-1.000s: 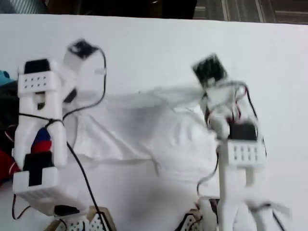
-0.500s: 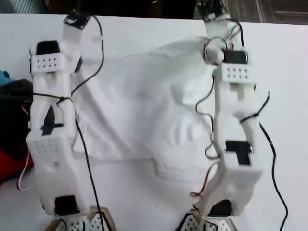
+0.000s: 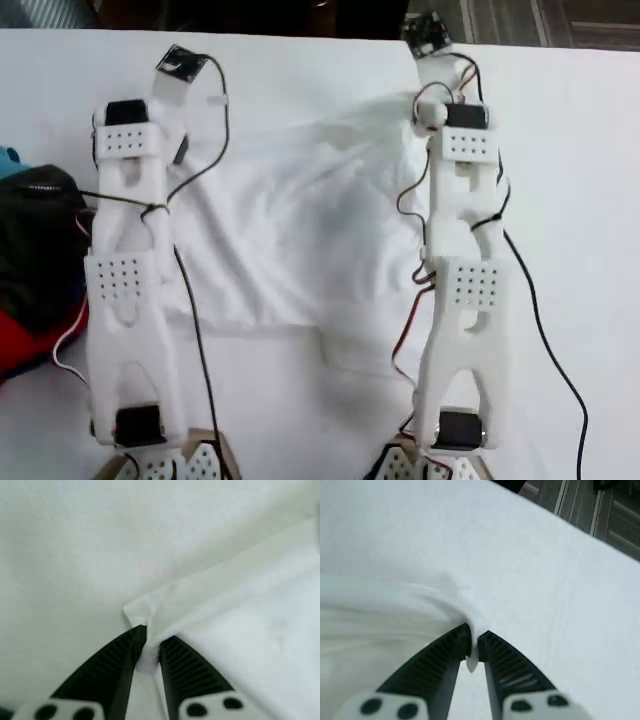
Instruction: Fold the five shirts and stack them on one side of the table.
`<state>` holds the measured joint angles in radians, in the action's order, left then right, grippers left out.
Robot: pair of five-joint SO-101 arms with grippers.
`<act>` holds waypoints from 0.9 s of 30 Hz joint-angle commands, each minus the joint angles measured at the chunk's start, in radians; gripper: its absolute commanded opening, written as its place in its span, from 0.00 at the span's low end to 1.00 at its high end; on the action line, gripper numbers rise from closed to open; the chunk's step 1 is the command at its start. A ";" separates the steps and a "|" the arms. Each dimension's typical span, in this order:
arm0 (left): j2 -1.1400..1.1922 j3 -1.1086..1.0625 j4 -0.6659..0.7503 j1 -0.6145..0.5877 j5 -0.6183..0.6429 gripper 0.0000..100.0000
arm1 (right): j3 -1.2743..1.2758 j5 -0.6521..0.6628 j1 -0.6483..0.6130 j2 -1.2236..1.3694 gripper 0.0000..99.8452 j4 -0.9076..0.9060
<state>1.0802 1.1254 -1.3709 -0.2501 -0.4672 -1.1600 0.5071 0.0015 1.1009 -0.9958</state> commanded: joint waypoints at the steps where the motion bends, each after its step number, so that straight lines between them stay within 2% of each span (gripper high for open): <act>1: -0.017 0.047 -0.014 0.000 0.006 0.03 | -0.126 -0.005 0.028 0.018 0.02 -0.073; 5: -0.041 0.048 -0.087 0.000 -0.008 0.03 | -0.255 -0.005 0.039 0.004 0.02 -0.219; 8: -0.078 0.048 -0.181 0.003 -0.071 0.03 | -0.388 -0.005 0.050 -0.025 0.02 -0.380; 13: -0.117 0.039 -0.414 0.023 -0.233 0.03 | -0.512 -0.003 0.059 -0.035 0.02 -0.691; 16: -0.143 0.036 -0.419 0.000 -0.238 0.03 | -0.506 0.008 0.084 -0.038 0.02 -0.746; 19: -0.184 0.008 -0.419 -0.021 -0.241 0.03 | -0.506 0.077 0.114 -0.038 0.02 -0.774; 27: -0.402 -0.361 -0.413 -0.023 -0.344 0.03 | -0.496 0.124 0.239 -0.094 0.02 -0.777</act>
<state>0.8193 0.8585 -1.7699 -0.2608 -0.7864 -1.6233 0.6191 0.1918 1.1116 -1.7461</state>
